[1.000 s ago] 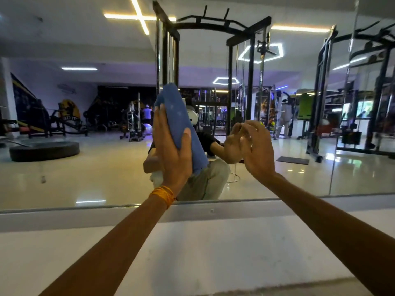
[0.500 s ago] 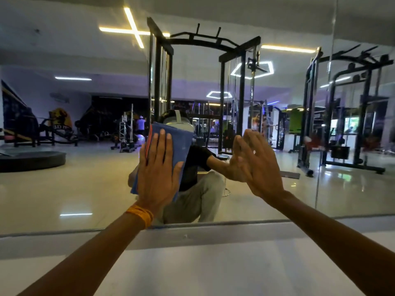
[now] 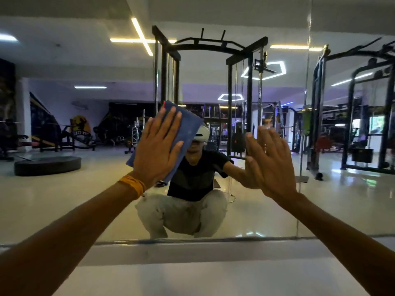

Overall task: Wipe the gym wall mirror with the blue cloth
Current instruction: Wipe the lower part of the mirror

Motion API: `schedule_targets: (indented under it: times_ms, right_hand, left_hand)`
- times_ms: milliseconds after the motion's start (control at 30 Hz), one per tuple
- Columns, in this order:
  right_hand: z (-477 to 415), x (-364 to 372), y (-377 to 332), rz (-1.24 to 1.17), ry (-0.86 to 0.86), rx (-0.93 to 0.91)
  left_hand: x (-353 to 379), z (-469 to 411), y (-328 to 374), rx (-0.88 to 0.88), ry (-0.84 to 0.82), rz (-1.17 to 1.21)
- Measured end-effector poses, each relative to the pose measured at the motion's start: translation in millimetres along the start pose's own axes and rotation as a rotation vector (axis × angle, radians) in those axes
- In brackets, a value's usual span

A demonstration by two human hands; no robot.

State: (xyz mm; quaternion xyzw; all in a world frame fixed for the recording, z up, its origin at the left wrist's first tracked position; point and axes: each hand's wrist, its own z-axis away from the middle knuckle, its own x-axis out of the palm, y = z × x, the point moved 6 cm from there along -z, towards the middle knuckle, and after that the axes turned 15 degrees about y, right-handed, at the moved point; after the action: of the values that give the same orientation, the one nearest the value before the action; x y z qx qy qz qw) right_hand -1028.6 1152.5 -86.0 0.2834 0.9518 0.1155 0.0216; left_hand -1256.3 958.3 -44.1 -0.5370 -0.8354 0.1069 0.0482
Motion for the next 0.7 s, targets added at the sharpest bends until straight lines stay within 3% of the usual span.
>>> schedule_targets:
  times_ms: [67,200,267,333,433,500,633,700]
  right_hand:
    - [-3.3,5.9,8.6,0.030,0.019,0.055]
    - [18.1,5.8,-4.9,-0.008,0.002,0.063]
    - [30.6,1.9,-7.8,-0.019,-0.036,0.040]
    - [36.3,1.2,-5.0,-0.001,-0.077,0.009]
    - [34.5,0.3,1.3,-0.001,-0.093,0.006]
    - [35.4,-0.5,-0.4,-0.010,-0.075,0.038]
    - [41.2,1.6,-6.3,-0.047,-0.029,0.068]
    - [40.5,-1.2,-7.8,-0.051,-0.027,0.049]
  left_hand:
    - [5.2,4.2,23.1,-0.059,0.033,-0.012]
    - [20.4,105.2,92.6,0.404,-0.133,0.081]
    - [17.3,123.9,94.7,0.513,-0.185,0.064]
    - [17.4,89.9,79.2,0.414,-0.137,0.032]
    - [14.7,8.2,51.4,0.050,-0.027,-0.014]
    - [18.0,-0.7,54.9,0.013,0.010,-0.027]
    - [25.4,100.1,113.3,0.530,-0.129,0.085]
    - [26.1,124.7,118.3,0.668,-0.180,0.103]
